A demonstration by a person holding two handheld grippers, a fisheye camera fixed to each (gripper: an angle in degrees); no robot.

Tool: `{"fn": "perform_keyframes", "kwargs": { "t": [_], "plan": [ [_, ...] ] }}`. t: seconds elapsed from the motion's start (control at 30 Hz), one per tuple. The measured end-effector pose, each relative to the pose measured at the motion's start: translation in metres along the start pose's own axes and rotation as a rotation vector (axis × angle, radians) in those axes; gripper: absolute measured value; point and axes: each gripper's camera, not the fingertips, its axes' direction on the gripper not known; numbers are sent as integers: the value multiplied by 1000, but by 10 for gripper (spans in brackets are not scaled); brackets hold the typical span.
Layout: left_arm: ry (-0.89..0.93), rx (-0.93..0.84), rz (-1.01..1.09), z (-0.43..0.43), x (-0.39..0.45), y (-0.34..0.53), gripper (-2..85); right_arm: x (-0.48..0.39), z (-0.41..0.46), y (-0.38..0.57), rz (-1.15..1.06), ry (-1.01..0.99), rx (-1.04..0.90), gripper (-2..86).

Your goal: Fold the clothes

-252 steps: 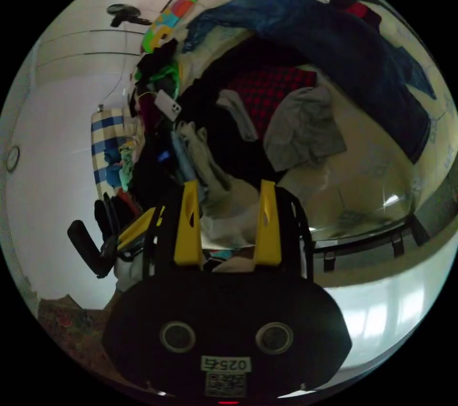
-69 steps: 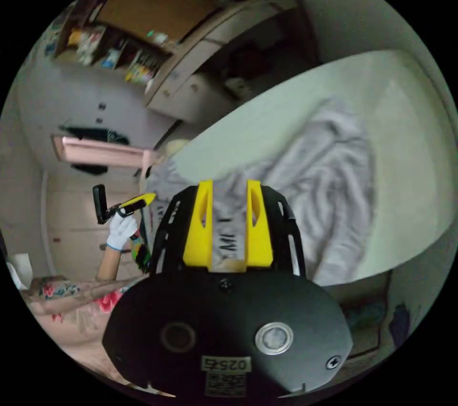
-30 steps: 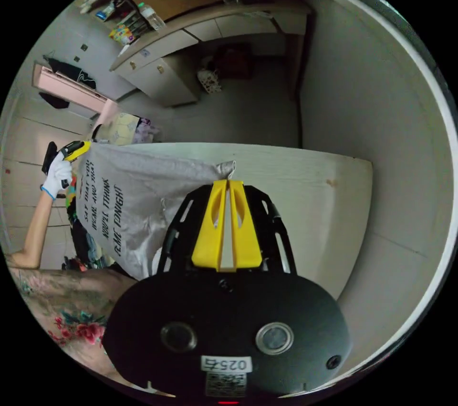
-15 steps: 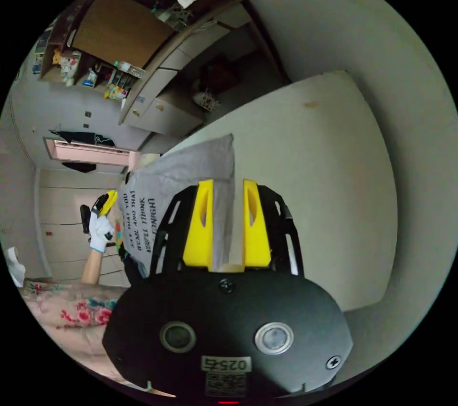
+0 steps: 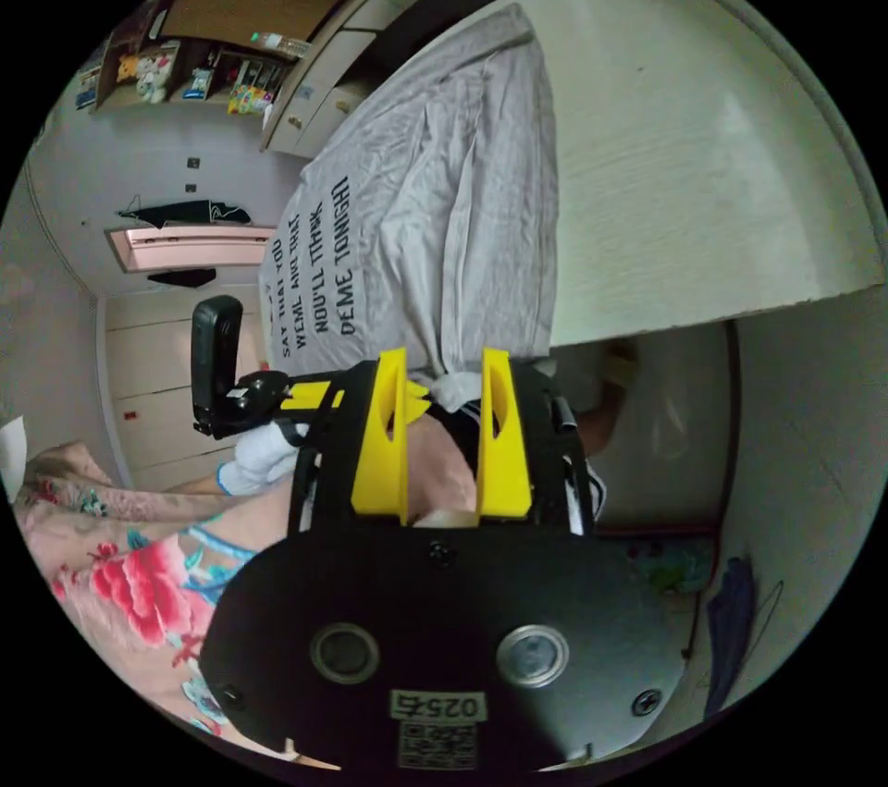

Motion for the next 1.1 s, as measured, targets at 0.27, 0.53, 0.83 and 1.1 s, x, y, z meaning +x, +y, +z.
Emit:
{"fn": "perform_keyframes", "kwargs": {
  "t": [0.27, 0.53, 0.83, 1.1],
  "plan": [
    [-269, 261, -196, 79, 37, 36, 3, -16, 12, -30, -221, 63, -89, 97],
    [-303, 535, -551, 149, 49, 84, 38, -61, 18, -64, -434, 126, -250, 110],
    [-309, 555, -702, 206, 52, 46, 37, -66, 20, -106, -360, 210, -287, 112],
    [-571, 501, -514, 214, 58, -7, 27, -96, 45, -143, -312, 417, -300, 51]
  ]
}}
